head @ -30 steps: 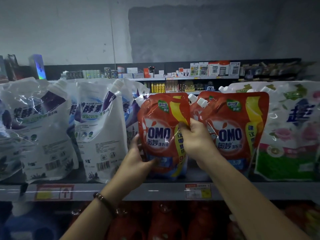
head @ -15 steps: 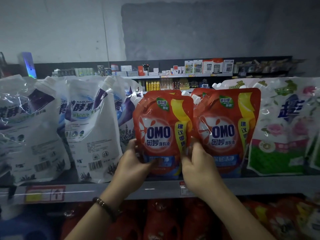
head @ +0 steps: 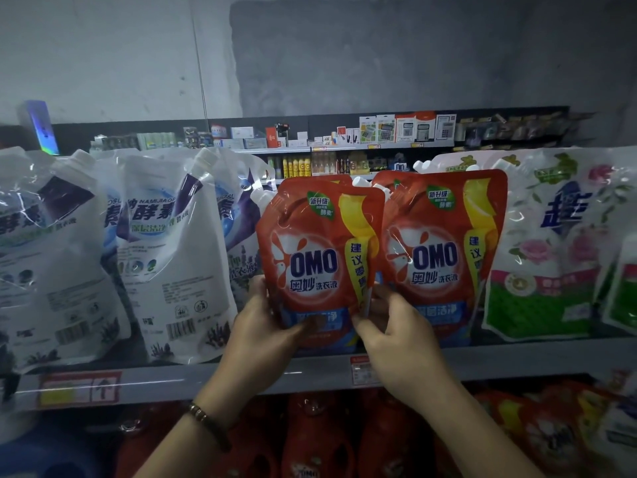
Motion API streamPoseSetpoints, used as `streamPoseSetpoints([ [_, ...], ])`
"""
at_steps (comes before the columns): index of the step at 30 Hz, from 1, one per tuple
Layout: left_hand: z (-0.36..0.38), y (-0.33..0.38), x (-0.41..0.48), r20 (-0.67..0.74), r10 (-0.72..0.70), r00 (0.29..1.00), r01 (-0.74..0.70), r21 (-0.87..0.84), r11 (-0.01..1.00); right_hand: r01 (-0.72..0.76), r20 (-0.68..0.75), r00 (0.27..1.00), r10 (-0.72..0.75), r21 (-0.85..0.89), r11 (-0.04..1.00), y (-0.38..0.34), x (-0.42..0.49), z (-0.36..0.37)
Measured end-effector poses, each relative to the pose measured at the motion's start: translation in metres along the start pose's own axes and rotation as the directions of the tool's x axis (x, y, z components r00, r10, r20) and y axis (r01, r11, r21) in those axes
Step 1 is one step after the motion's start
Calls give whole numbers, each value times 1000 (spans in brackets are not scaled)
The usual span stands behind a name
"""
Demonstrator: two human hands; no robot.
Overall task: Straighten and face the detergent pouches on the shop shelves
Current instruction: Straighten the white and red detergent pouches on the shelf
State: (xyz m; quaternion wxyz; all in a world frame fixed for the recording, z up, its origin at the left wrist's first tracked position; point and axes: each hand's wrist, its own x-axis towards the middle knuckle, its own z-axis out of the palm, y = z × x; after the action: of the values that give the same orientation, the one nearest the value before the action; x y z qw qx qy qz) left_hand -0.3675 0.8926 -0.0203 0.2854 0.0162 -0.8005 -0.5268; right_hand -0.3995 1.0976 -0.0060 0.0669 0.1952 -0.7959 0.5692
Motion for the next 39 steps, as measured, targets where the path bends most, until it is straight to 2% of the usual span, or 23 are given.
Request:
streamPoseSetpoints([
  [6,-1,7,-2,23,-31,999,32,-17,999,5,5,1000,-5,51,999,0,-3,-2],
  [12,-11,21,1,60,-71,996,75,-61,995,17,-13,1000,-17,-44,999,-10,-3,-14],
  [16,-23,40,6,-9,-11,1000,9,-144,989,75,-61,995,-85,-152,986,-23,3,-34],
  [20,-37,67,14,-66,74,995,-86,-200,976,139,-65,987,-146,-103,985,-47,12,-57],
  [22,-46,81,20,-82,114,990,-127,-174,977,172,-54,983,-178,-92,981,-63,16,-68],
  [28,-79,115,45,45,108,993,-102,-105,989,249,-48,964,-263,-204,947,-109,26,-90],
  [31,-89,134,57,59,179,982,-179,4,984,225,-32,971,-235,-183,957,-128,36,-104],
  [35,-92,155,73,109,255,961,-248,-73,966,148,-44,987,-157,-162,976,-146,51,-119],
  [39,-87,163,92,190,277,942,-281,-4,960,72,-31,997,-75,-93,993,-153,64,-127],
])
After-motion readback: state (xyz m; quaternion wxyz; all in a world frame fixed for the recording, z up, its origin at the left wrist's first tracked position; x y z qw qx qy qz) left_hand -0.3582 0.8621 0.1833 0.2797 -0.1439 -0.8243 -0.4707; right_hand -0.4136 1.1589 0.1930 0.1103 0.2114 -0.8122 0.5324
